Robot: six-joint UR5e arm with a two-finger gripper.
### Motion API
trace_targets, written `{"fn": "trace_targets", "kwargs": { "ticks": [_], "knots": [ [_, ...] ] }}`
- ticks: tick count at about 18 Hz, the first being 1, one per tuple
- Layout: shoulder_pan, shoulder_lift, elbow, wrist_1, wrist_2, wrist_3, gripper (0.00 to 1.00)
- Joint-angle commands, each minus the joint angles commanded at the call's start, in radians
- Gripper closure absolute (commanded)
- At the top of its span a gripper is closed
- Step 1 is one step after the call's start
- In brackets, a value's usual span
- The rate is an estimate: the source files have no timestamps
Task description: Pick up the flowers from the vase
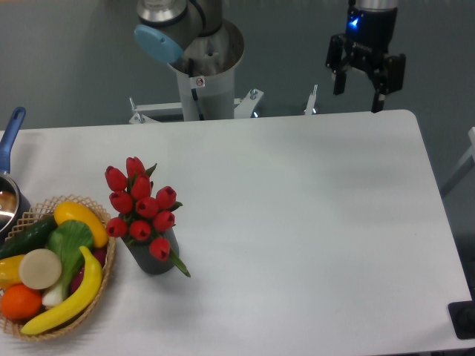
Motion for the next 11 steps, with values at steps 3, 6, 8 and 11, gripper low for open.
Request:
{"fn": "trace_targets", "kwargs": {
  "ticks": [3,6,8,11],
  "knots": [
    [-0.003,0.000,-0.002,0.000,0.002,0.002,0.00],
    [-0.009,0.005,-0.003,-0.002,0.006,-0.011,0.00],
    [-0.012,0.006,-0.011,-0.006,-0.003,-0.026,0.00],
    [-0.018,0.005,-0.024,-0.006,-0.037,-0.083,0.00]
  ]
}}
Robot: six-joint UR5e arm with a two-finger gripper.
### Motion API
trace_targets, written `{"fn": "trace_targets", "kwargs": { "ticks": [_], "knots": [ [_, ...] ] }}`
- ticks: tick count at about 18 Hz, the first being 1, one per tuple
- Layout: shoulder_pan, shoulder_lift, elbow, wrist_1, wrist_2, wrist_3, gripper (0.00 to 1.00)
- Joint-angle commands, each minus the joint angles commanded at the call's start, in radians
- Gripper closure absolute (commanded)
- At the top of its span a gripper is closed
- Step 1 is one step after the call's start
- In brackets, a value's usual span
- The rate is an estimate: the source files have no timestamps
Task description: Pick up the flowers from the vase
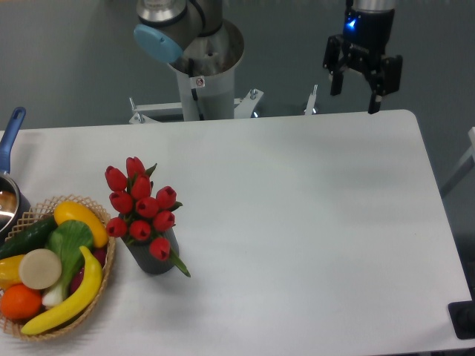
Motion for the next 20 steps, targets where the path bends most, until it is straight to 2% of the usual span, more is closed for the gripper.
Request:
{"fn": "trace_targets", "kwargs": {
  "ticks": [4,6,9,14,20],
  "knots": [
    [-0.002,0.011,-0.031,0.000,-0.064,-0.106,0.00],
    [-0.003,0.008,-0.040,0.000,-0.139,-0.193,0.00],
    [-0.018,0.009,-0.055,0.002,-0.184,-0.319,0.00],
    [-0.032,0.009,-0.097,0.005,-0.334,-0.359,0.00],
    [-0.138,-0.008,-0.176,0.130,-0.344,-0.351,0.00]
  ]
}}
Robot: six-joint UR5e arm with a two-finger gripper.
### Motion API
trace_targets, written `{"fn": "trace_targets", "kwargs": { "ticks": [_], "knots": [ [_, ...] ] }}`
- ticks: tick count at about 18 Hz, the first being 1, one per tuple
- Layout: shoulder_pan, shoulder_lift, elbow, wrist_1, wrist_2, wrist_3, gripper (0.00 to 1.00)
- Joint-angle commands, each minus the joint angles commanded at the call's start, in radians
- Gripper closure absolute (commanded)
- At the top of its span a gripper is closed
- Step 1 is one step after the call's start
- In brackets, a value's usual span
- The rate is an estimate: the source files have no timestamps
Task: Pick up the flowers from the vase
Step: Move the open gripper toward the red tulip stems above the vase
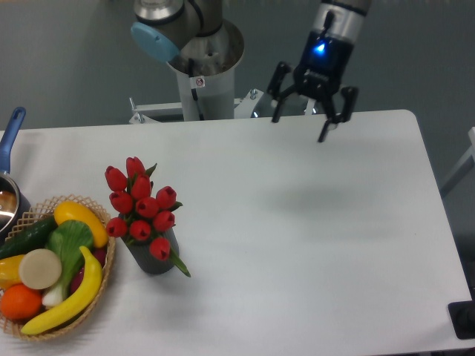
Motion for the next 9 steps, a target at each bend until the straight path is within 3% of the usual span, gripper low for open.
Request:
{"fn": "trace_targets", "kwargs": {
  "ticks": [3,9],
  "knots": [
    [-0.058,-0.032,-0.006,0.043,-0.029,-0.008,0.00],
    [-0.124,-0.087,-0.005,0.051,-0.139,-0.008,0.00]
  ]
}}
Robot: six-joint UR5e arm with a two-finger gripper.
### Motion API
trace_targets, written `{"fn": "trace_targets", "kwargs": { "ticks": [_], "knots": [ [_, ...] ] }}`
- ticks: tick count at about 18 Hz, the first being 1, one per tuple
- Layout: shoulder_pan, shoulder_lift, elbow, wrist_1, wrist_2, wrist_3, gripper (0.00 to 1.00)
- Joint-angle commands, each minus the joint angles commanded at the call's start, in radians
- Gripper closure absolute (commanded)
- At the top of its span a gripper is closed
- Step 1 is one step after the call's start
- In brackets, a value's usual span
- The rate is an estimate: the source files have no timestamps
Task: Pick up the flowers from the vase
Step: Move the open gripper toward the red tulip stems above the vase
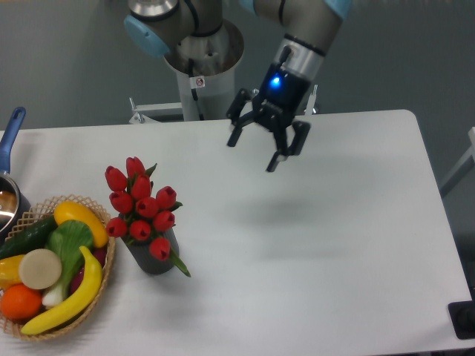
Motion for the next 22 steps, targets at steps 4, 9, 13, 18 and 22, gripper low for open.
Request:
{"fn": "trace_targets", "kwargs": {
  "ticks": [4,9,13,18,22],
  "knots": [
    [-0.061,-0.048,0.001,0.000,-0.062,-0.060,0.00],
    [-0.092,-0.087,0.020,0.002,-0.095,-0.140,0.00],
    [-0.138,-0.124,0.026,0.044,-0.095,-0.147,0.00],
    [-0.178,-0.152,0.025,0.067,-0.094,-0.147,0.00],
    [-0.187,-0.163,0.028,0.078,-0.097,-0.163,0.00]
  ]
}}
